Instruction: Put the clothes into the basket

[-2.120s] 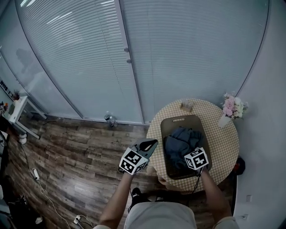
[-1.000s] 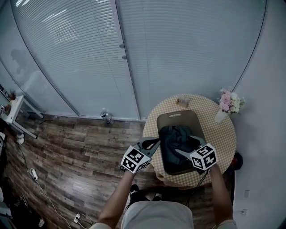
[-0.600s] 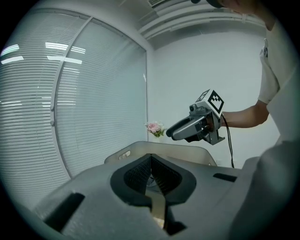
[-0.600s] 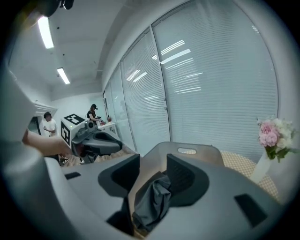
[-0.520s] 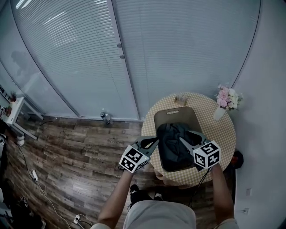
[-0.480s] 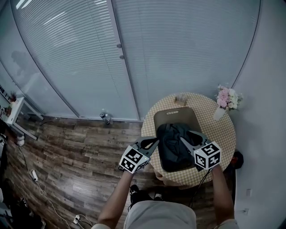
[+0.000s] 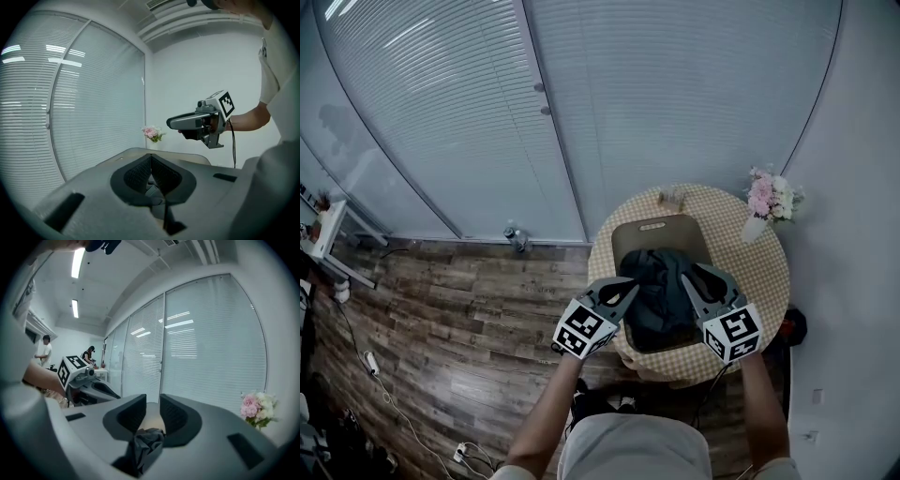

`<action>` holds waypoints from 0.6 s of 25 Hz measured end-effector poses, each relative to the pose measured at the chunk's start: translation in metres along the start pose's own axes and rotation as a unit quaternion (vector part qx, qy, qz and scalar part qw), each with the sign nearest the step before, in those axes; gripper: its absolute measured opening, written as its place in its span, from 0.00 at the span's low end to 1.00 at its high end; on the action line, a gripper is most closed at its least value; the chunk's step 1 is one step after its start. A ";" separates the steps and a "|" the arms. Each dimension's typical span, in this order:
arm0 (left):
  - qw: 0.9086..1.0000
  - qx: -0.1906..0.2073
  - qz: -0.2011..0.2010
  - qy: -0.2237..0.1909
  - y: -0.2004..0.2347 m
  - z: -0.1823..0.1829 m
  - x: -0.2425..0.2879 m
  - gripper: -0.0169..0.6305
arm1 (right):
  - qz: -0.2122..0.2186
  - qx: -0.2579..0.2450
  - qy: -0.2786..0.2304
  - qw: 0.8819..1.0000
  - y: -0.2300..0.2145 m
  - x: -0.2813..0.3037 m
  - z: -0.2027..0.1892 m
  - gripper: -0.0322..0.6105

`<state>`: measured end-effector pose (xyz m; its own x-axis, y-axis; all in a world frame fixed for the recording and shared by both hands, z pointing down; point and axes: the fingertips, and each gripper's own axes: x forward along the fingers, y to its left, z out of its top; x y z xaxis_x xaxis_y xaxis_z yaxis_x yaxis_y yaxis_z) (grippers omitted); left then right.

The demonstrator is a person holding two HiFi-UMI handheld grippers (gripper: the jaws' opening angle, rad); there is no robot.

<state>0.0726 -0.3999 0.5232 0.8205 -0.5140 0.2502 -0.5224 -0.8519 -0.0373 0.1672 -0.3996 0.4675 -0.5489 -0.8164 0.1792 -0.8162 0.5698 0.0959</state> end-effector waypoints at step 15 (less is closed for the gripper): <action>1.000 -0.010 -0.007 -0.010 -0.013 0.012 0.001 0.05 | -0.005 -0.021 -0.010 1.000 0.005 -0.012 -0.001 0.16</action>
<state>0.0832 -0.3905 0.5126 0.8318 -0.5046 0.2310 -0.5157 -0.8566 -0.0142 0.1693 -0.3870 0.4665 -0.5452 -0.8231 0.1589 -0.8133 0.5653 0.1378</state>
